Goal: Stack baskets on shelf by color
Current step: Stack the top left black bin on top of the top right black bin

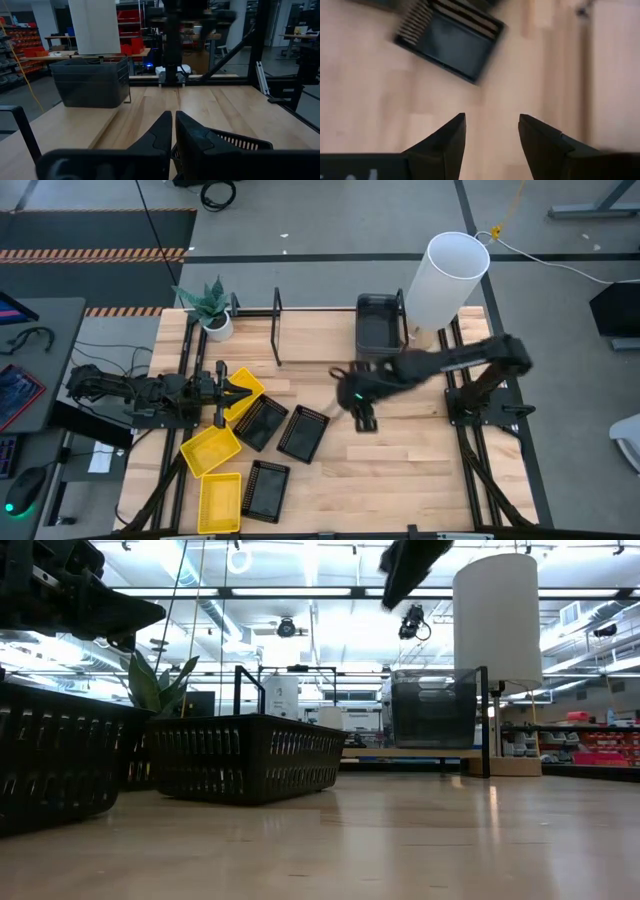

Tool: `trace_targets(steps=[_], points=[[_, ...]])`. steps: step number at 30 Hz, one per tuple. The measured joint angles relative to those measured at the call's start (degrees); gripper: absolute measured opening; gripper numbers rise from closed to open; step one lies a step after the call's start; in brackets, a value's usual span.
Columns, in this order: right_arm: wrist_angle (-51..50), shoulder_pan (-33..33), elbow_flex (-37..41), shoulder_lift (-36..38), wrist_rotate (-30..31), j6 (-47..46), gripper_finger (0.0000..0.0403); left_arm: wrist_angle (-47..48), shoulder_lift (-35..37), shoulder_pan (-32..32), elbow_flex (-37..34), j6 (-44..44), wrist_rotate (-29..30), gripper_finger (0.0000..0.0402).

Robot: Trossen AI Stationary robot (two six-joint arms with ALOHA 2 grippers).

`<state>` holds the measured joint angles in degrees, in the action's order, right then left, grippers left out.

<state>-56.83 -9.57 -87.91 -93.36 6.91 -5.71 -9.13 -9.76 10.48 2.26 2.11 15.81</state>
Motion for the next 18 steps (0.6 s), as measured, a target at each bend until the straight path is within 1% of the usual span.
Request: trace_targets(steps=[5,9,13,15,18], points=[[12.4,-6.2,13.1,10.3,1.2,-6.6,0.0187,0.0,0.0,0.0,0.0,0.0,0.0,0.0031],[18.9,-10.7,20.5,16.8,4.8,-9.5,0.0187,0.0,0.0,0.0,0.0,0.0,0.0,0.0036],[26.5,-13.4,26.3,22.4,5.7,-9.7,0.0187,-0.3,0.0,0.0,0.0,-0.3,0.0,0.0032],[32.3,-14.7,30.1,24.9,6.3,-9.3,0.0187,-2.0,0.0,0.0,0.0,-2.9,0.0,0.0029],[44.2,-16.5,37.3,28.3,8.4,-7.4,0.0187,-4.9,0.0,0.0,0.0,-11.0,0.0,0.0026]])
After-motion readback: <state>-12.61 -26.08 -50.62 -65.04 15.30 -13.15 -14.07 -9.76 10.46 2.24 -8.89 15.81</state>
